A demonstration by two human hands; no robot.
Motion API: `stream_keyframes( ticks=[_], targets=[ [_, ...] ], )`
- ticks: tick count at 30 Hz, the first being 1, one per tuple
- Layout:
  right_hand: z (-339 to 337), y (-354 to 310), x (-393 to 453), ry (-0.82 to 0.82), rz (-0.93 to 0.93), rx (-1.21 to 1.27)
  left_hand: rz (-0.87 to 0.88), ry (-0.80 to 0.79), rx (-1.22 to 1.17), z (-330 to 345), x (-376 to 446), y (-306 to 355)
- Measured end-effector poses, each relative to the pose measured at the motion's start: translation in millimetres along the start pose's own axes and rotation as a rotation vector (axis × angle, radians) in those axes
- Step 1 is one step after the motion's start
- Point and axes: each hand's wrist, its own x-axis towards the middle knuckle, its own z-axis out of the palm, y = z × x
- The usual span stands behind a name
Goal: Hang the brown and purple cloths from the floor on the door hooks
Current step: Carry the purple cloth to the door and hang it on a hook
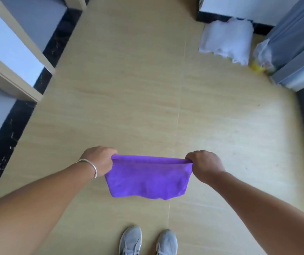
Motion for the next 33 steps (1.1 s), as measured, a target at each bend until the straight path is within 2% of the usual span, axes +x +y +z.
stream_keyframes(
  ticks=[8,13,16,21,25,33],
  targets=[
    [-289,13,-86,0.203,0.046,0.038,0.108,0.113,-0.104,-281,-114,30],
    [-443,12,-155,0.425,0.069,0.028,0.199,0.328,-0.113,-429,-191,44],
    [-518,9,-197,0.534,0.082,0.013,0.248,0.457,-0.04,-502,-232,58],
    [-621,4,-258,0.708,0.11,-0.052,0.257,0.655,0.071,-605,-295,80],
    [-682,4,-304,0.799,0.139,-0.06,0.283,0.78,-0.009,-663,-338,93],
    [-762,12,-381,0.908,0.16,-0.112,0.376,0.705,-0.147,-743,-403,117]
  ],
)
